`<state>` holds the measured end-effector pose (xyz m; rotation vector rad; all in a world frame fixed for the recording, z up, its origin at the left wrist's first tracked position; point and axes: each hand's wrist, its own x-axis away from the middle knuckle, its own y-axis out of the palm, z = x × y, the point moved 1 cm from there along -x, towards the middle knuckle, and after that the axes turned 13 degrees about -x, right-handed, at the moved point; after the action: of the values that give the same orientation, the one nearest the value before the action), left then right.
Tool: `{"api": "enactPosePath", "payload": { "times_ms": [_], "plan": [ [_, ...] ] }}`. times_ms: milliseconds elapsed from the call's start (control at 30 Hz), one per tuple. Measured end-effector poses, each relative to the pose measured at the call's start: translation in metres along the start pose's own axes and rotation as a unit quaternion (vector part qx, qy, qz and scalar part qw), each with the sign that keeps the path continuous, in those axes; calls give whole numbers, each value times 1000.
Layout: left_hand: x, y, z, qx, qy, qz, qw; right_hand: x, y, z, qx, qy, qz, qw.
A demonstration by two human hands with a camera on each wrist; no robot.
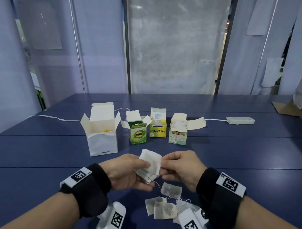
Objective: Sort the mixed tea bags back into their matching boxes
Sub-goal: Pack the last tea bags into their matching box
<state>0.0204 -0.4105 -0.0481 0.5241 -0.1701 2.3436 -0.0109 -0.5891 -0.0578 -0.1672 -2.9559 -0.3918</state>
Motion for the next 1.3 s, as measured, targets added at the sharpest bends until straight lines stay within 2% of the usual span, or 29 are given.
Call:
{"api": "enactPosePath", "payload": {
  "times_ms": [67, 133, 200, 233, 267, 300, 333, 400, 467, 667, 867, 1033, 1133, 1233, 1300],
  "plan": [
    [2, -8, 2, 28, -7, -1, 1000, -3, -9, -5, 77, -14, 11, 997],
    [4, -18, 7, 78, -14, 17, 997, -6, -22, -12, 191, -55, 22, 980],
    [4, -26, 15, 126, -14, 41, 991, -9, -35, -18, 358, -80, -19, 930],
    [4, -30, 19, 145, -11, 50, 988, -11, -40, -17, 421, -66, -52, 903],
    [4, -32, 24, 158, -7, 55, 986, -13, -44, -16, 451, -43, -79, 888],
    [3, -32, 28, 165, -6, 53, 985, -14, -46, -16, 445, -23, -100, 889],
    [3, -31, 32, 164, -9, 45, 985, -15, -46, -16, 411, -12, -119, 904],
    [2, -28, 36, 133, -18, 14, 991, -17, -41, -16, 279, -18, -149, 948],
    [3, -23, 40, 84, -24, -28, 996, -19, -32, -17, 163, -35, -162, 973],
    [10, -26, 45, -66, -7, -93, 993, -23, -10, -11, 79, -76, -146, 983],
    [23, -40, 42, -81, 35, -106, 990, -24, -5, -6, 10, -44, -155, 987],
    [30, -50, 48, -50, 63, -122, 989, -34, -15, -8, 17, -27, -117, 993],
    [30, -59, 53, -42, 76, -115, 990, -51, -19, -3, 44, 7, -92, 995],
    [30, -73, 58, -43, 75, -92, 992, -73, -23, -1, 165, 38, -56, 984],
    [31, -87, 64, -43, 75, -60, 994, -89, -21, -6, 301, 49, -56, 951]
  ]
}}
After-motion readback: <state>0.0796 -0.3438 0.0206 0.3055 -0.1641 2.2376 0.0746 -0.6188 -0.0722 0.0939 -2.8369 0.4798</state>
